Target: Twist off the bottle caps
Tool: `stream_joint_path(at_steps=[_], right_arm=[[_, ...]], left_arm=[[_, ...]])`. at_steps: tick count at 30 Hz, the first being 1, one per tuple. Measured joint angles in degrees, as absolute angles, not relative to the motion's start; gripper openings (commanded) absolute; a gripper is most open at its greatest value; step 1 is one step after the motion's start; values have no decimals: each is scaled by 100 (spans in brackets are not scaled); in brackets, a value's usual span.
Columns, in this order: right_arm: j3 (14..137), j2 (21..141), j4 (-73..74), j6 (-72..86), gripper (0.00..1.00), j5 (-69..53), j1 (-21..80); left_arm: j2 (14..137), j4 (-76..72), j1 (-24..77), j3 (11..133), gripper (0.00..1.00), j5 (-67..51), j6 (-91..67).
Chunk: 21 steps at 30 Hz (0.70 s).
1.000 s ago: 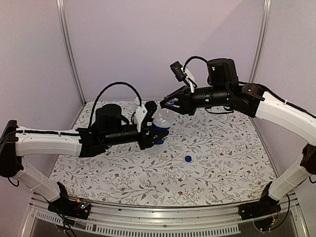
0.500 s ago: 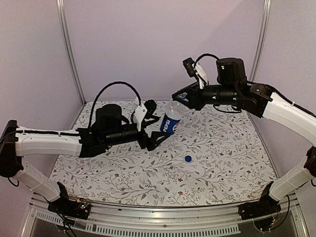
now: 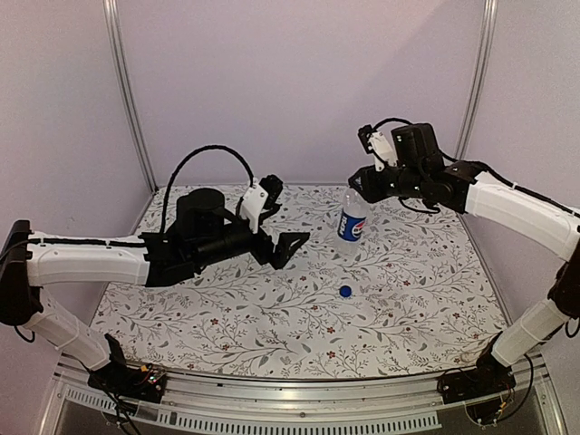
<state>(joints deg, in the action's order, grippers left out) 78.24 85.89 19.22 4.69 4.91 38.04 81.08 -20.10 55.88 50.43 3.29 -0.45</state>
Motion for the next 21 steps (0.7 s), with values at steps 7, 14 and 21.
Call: stream_joint_path(at_steps=[7, 14, 21], right_arm=[[7662, 9174, 1817, 482, 0, 639, 3743], [7592, 9424, 1490, 497, 1, 709, 3743], [7478, 9424, 1251, 493, 19, 716, 3743]], left_arm=[[8108, -1857, 5588, 5179, 100, 550, -113], [8114, -1806, 5588, 5214, 100, 674, -115], [8143, -1758, 5588, 5238, 100, 718, -134]])
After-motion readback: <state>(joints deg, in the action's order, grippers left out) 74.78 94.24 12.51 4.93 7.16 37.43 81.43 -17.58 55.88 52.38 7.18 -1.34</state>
